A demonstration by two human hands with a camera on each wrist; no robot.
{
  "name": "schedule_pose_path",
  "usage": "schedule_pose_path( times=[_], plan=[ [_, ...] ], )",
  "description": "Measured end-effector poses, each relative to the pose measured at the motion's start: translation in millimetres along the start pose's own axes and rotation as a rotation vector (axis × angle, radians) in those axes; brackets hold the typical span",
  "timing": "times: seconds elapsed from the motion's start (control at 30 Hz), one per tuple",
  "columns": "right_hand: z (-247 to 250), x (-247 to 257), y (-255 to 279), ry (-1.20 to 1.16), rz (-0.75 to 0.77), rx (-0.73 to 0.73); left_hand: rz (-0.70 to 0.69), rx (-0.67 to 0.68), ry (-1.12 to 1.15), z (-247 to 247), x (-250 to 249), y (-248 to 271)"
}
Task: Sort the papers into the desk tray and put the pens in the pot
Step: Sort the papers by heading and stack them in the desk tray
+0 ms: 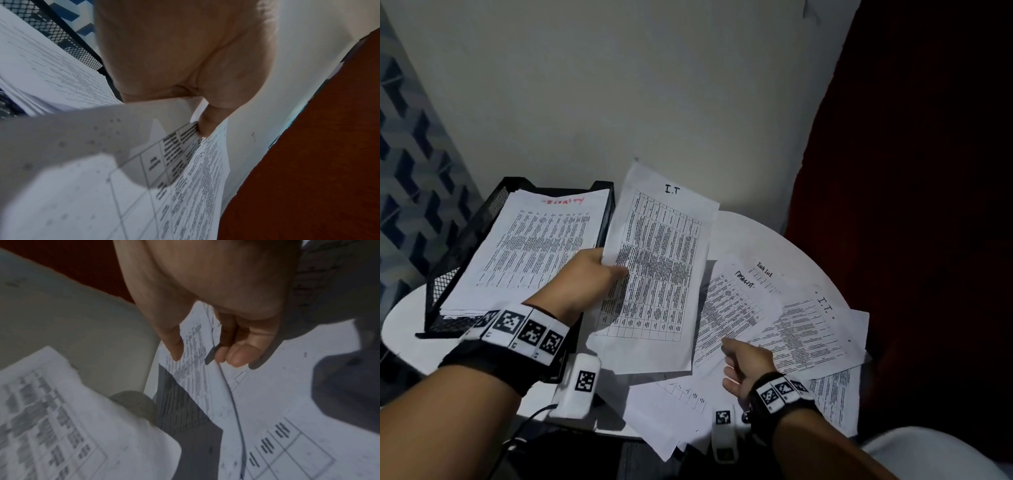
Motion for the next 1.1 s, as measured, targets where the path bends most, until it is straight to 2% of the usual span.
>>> schedule_pose_path(
  times=[0.07, 0.17, 0.27, 0.37, 0.5, 0.63, 0.77, 0.97, 1.1],
  plan=[
    [-3.0, 1.3, -4.1, 0.006, 0.017, -0.027, 0.008, 0.001, 0.006, 0.8, 0.5, 0.6],
    [-0.5, 15.7, -16.1, 0.04, 0.082, -0.156, 0.018, 0.002, 0.034, 3.6, 3.2, -0.2],
    [10.5, 36.2, -25.0, 0.174, 0.095, -0.281, 0.013, -0.02, 0.01, 7.2, 2.9, -2.2],
    [9.8, 52.4, -30.1, 0.305, 0.107, -0.302, 0.018, -0.037, 0.012, 8.7, 4.3, -6.3],
    [5.4, 60.0, -86.4, 0.475, 0.14, -0.404, 0.008, -0.06, -0.016, 11.3, 4.3, -11.1],
    [-12.7, 64.0, -42.8, 0.52, 0.195, -0.437, -0.01, -0.078, -0.037, 17.2, 6.2, -16.1],
    [1.4, 68.1, -29.6, 0.454, 0.279, -0.48, -0.013, -0.079, -0.006, 25.1, 7.1, -20.4],
    [40.9, 94.9, 10.8, 0.162, 0.496, -0.415, -0.016, -0.019, 0.091, 20.5, -2.1, -18.6],
    [56.2, 103.8, 60.1, 0.049, 0.626, -0.232, -0.032, 0.012, 0.228, 5.5, -12.4, -11.2]
  ],
)
Point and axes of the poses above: each hand's wrist, its own y-axis away from the middle knuckle, its own z-axis out of the back of the hand, x = y × z, the point moved 6 cm from there along -y, towards the middle knuckle, and after that the axes turned 9 degrees about -z, right-handed, at the moved point
